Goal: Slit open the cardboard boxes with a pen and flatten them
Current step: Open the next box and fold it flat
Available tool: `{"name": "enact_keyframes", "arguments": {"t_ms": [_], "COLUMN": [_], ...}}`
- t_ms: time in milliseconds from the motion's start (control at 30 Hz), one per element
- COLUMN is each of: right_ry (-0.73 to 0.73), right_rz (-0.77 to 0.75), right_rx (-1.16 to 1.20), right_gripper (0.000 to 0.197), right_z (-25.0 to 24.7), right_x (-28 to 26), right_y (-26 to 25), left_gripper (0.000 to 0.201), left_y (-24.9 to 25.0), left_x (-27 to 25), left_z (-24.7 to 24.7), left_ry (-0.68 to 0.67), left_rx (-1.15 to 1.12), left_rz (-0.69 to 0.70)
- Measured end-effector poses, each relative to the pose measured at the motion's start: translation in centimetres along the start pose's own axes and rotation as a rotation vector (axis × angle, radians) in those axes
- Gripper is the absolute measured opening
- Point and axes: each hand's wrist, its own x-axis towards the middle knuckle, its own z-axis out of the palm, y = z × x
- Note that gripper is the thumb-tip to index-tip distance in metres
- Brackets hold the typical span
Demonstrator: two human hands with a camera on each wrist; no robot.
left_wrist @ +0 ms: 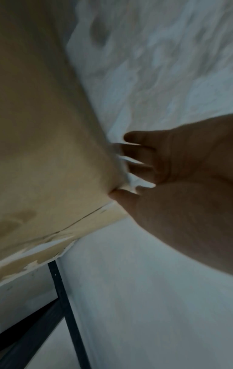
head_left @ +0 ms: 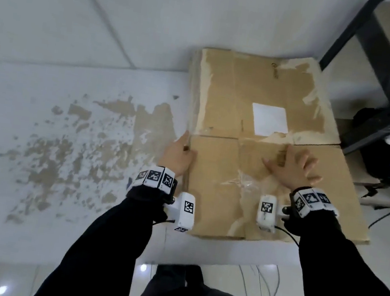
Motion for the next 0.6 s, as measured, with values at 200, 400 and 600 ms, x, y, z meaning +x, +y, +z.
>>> {"name": "enact_keyframes", "arguments": {"t_ms": [200, 400, 600], "right_ry": [0.271, -0.485, -1.071], "right_rz": [-0.528, -0.979, -1.021], "right_rx": [0.408, 0.494, -0.390], "right_gripper": [0.029, 0.020, 0.020], "right_z": [4.9, 12.6, 25.2], "right_x": [-7.9, -20.1, -26.5], "right_y": [-5.5, -11.3, -17.6], "left_gripper": [0.022, 0.018, 0.012], "left_y": [-10.6, -25.4, -38.8], "left_x": [-12.9, -27.1, -38.7], "left_z": [-1.0, 1.4, 5.2], "left_ry": [0.184, 0.481, 0.528], "left_rx": [-0.321, -0.583, -0.888], "left_rz": [-0.205, -0.640, -1.200]}}
